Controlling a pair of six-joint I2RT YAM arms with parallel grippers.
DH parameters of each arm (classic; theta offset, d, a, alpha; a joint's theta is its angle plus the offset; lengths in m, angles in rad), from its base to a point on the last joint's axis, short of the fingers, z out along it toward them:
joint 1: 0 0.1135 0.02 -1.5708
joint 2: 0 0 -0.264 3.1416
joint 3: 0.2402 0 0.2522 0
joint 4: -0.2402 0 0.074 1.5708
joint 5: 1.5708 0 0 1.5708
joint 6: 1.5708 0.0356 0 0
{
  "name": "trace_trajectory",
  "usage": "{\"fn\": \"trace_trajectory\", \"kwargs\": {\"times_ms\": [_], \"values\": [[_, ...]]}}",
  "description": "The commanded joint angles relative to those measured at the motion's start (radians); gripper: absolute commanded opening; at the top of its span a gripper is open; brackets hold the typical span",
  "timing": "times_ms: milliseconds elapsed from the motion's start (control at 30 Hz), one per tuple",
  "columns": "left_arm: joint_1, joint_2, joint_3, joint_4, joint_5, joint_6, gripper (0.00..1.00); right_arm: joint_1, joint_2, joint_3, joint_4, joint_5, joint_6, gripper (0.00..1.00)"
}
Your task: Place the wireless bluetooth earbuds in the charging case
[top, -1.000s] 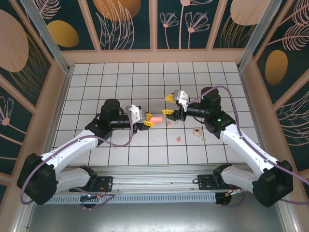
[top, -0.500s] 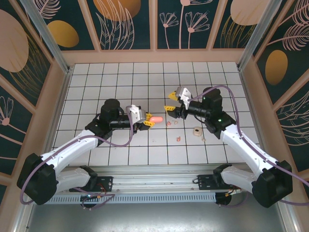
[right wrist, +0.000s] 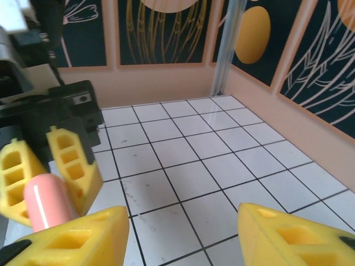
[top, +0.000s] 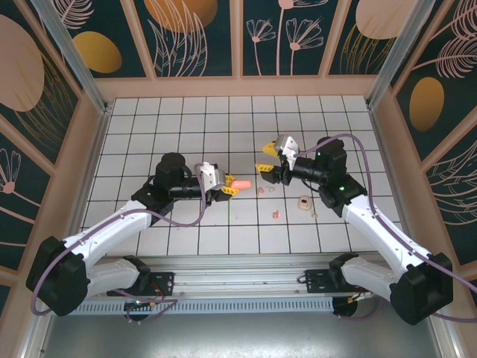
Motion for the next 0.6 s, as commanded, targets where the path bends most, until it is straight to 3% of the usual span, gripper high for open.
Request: {"fn": "trace_trajectory", "kwargs": {"times_ms": [0, 567], "values": [[-0.005, 0.006, -0.018, 0.054, -0.006, -0.014, 0.15, -0.001, -0.034, -0.012, -0.014, -0.14, -0.042, 0.55], [-0.005, 0.019, -0.008, 0.08, 0.012, -0.039, 0.15, 0.114, 0.065, 0.046, -0.101, -0.139, -0.147, 0.6]]}}
